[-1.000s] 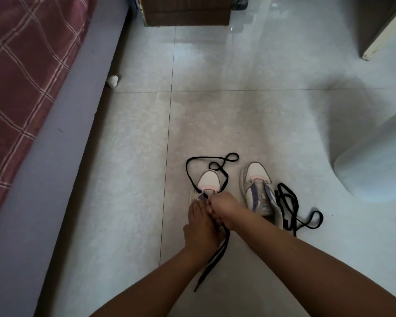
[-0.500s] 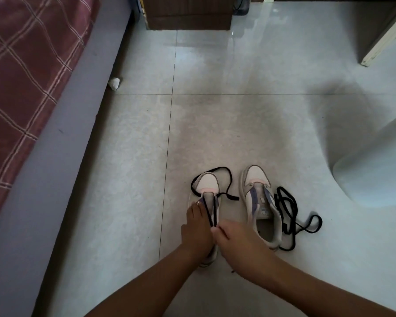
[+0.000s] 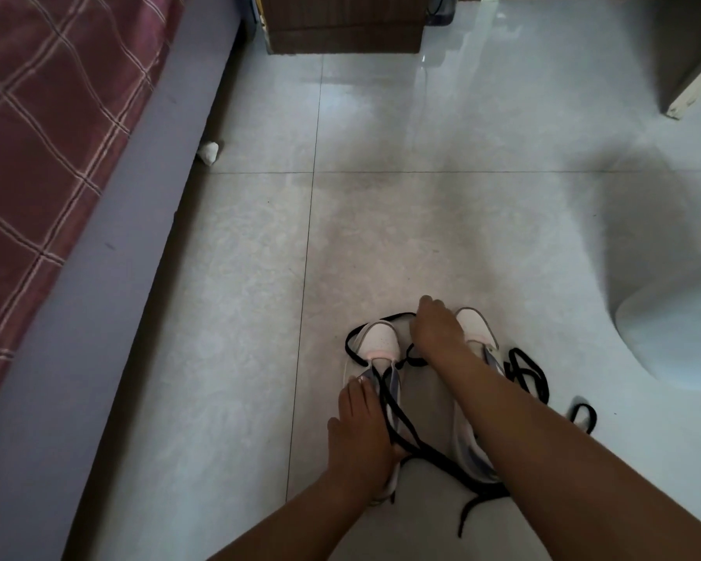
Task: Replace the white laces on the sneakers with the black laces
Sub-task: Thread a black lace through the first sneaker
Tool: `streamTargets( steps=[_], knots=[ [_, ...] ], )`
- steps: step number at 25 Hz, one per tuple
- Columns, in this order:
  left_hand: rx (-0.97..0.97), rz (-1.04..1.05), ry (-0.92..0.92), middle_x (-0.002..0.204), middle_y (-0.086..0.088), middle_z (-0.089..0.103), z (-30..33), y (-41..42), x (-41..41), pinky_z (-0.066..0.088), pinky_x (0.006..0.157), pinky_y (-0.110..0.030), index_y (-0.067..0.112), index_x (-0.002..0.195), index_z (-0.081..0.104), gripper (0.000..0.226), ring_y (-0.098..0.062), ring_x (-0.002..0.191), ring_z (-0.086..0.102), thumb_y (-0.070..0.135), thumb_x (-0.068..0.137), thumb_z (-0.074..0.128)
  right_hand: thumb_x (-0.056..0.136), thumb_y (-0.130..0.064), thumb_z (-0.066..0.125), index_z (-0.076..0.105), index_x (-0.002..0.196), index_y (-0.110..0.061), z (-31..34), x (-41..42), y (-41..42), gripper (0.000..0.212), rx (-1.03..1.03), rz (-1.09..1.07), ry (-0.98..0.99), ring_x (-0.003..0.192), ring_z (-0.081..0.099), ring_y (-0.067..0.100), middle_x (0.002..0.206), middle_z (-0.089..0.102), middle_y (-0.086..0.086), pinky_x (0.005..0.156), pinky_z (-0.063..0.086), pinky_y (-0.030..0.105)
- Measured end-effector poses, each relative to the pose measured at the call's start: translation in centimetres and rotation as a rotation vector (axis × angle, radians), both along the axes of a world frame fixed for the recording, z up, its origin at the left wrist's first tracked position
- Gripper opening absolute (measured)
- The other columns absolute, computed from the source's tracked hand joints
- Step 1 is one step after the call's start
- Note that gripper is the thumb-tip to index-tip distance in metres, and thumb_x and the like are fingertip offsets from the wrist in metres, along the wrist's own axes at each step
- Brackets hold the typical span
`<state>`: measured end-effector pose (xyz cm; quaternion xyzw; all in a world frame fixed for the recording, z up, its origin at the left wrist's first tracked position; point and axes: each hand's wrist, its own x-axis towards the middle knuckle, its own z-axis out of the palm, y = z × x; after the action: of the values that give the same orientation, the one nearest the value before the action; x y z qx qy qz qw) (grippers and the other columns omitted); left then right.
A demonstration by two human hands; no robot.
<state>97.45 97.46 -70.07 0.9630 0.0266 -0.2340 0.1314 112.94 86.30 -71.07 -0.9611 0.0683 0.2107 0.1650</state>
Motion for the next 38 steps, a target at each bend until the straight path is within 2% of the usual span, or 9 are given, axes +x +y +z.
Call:
streamTargets(
  steps=[4, 7, 11, 13, 18, 27, 31, 35, 38],
  knots=[
    [0.015, -0.010, 0.035, 0.156, -0.015, 0.008, -0.4, -0.2, 0.0, 0.039, 0.099, -0.039, 0.001, 0.149, -0.005, 0.107, -0.025, 0.143, 0.014, 0.059, 0.082, 0.055, 0.094, -0.008, 0.042, 0.041, 0.124, -0.004, -2.1, 1.9, 0.0, 0.030, -0.138, 0.098, 0.073, 0.120, 0.044, 0.031, 0.130, 0.045, 0.017, 0.092, 0.041, 0.037],
    [0.059, 0.021, -0.005, 0.142, -0.021, 0.041, 0.4, -0.3, 0.3, 0.052, 0.079, -0.039, -0.003, 0.144, 0.029, 0.116, -0.030, 0.129, 0.045, 0.062, 0.059, 0.075, 0.094, -0.009, 0.040, 0.046, 0.117, -0.004, -2.7, 2.7, -0.3, 0.024, -0.165, 0.206, 0.041, 0.114, 0.047, 0.030, 0.124, 0.049, 0.015, 0.087, 0.041, 0.037],
    [0.039, -0.035, 0.040, 0.156, -0.017, 0.006, -0.6, -0.3, 0.0, 0.036, 0.101, -0.041, 0.001, 0.148, -0.007, 0.106, -0.027, 0.144, 0.009, 0.058, 0.083, 0.053, 0.094, -0.011, 0.044, 0.045, 0.092, -0.010, 1.3, 4.2, 0.8, 0.003, 0.684, -0.340, -0.138, 0.067, 0.060, 0.022, 0.077, 0.060, 0.013, 0.067, 0.049, 0.039],
    [0.062, -0.049, 0.021, 0.156, -0.017, 0.003, -0.7, -0.3, 0.0, 0.034, 0.102, -0.041, 0.000, 0.147, -0.010, 0.105, -0.027, 0.144, 0.007, 0.060, 0.085, 0.050, 0.093, -0.005, 0.045, 0.042, 0.082, -0.018, 5.3, 5.3, 0.7, 0.017, 0.952, -0.370, -0.244, 0.048, 0.052, 0.010, 0.064, 0.054, 0.006, 0.049, 0.051, 0.028],
    [0.065, -0.043, 0.036, 0.156, -0.016, 0.002, 0.3, -0.6, -0.1, 0.032, 0.104, -0.039, 0.000, 0.147, -0.011, 0.107, -0.024, 0.144, 0.008, 0.064, 0.084, 0.048, 0.084, -0.006, 0.057, 0.053, 0.077, -0.027, 13.6, 4.6, 1.1, 0.022, 0.880, 0.084, -0.353, 0.055, 0.047, 0.005, 0.063, 0.050, -0.001, 0.051, 0.053, 0.022],
    [-0.001, -0.019, 0.105, 0.156, -0.014, 0.001, 0.7, -0.6, 0.1, 0.031, 0.106, -0.042, 0.001, 0.148, -0.007, 0.105, -0.026, 0.144, 0.008, 0.055, 0.084, 0.056, 0.084, 0.002, 0.056, 0.065, 0.080, -0.025, 19.4, 1.2, 1.8, 0.029, 0.778, 0.337, -0.152, 0.077, 0.064, 0.011, 0.080, 0.062, -0.006, 0.070, 0.053, 0.027],
    [-0.358, 0.025, 0.328, 0.139, -0.014, 0.039, 4.3, 3.3, 4.4, 0.039, 0.104, -0.037, 0.006, 0.140, 0.034, 0.074, -0.028, 0.127, 0.039, 0.043, 0.084, 0.065, 0.084, -0.001, 0.059, 0.063, 0.075, -0.030, 19.6, 1.1, 1.3, 0.031, 0.591, 0.429, -0.297, 0.081, 0.065, 0.022, 0.082, 0.068, -0.003, 0.069, 0.050, 0.028],
    [-0.760, 0.365, -0.086, 0.119, 0.002, 0.057, 10.6, 6.3, 9.8, 0.045, 0.090, -0.025, 0.012, 0.132, 0.047, 0.044, -0.011, 0.108, 0.055, 0.024, 0.091, 0.061, 0.080, -0.003, 0.065, 0.066, 0.080, -0.025, 18.7, 0.8, 1.6, 0.022, 0.679, 0.404, -0.399, 0.077, 0.064, 0.007, 0.078, 0.066, -0.011, 0.069, 0.049, 0.020],
    [-0.909, 0.312, -0.279, 0.077, 0.012, 0.071, 13.7, 5.6, 11.4, 0.049, 0.071, -0.018, 0.022, 0.092, 0.066, 0.009, 0.001, 0.074, 0.064, 0.016, 0.090, 0.060, 0.075, -0.010, 0.074, 0.066, 0.083, -0.029, 17.6, 0.2, 1.4, 0.022, 0.930, 0.344, -0.395, 0.080, 0.066, 0.008, 0.080, 0.068, -0.008, 0.075, 0.054, 0.022]
  ],
)
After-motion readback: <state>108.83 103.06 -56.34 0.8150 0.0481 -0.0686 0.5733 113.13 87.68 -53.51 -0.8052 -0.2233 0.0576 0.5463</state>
